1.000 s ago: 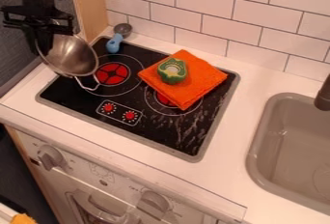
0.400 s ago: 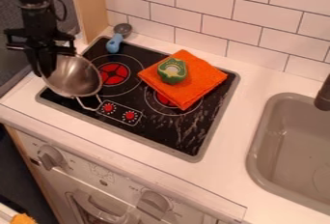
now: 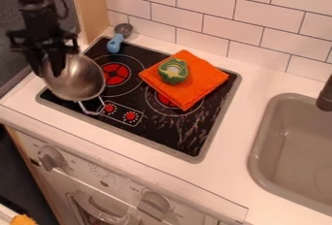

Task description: Move the silver pot to the bottom left of the burner

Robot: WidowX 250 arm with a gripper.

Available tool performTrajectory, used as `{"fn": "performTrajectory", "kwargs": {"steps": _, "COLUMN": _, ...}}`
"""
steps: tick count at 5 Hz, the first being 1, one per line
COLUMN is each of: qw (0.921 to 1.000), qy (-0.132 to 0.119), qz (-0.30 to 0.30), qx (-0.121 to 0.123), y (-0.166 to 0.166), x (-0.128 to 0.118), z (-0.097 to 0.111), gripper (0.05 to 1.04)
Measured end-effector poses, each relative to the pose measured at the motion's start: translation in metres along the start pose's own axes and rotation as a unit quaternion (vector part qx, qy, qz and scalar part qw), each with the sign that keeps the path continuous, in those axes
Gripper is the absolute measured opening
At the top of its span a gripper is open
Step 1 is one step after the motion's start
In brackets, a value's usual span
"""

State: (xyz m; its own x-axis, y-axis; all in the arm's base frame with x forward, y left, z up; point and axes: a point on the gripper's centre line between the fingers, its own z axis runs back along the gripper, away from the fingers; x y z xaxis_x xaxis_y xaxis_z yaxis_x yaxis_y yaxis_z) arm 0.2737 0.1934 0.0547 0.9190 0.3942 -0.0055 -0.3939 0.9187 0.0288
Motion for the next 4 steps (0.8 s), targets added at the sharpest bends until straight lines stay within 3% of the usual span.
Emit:
{"fn": "performTrajectory", "kwargs": {"steps": 1, "qw": 0.9997, "qy": -0.017, "qz": -0.013, "qx": -0.011, "y": -0.004, "x": -0.001, "z": 0.015, "gripper": 0.864}}
{"fn": "performTrajectory", "kwargs": {"steps": 2, "qw": 0.9982, "qy": -0.046, "qz": -0.038, "qx": 0.008, "y": -0.007, "x": -0.004, "z": 0.040, "gripper": 1.014}}
{"fn": "performTrajectory", "kwargs": {"steps": 4, "qw": 0.9949, "qy": -0.051, "qz": -0.085, "qx": 0.020, "y": -0.015, "x": -0.004, "z": 0.039, "gripper": 1.004}}
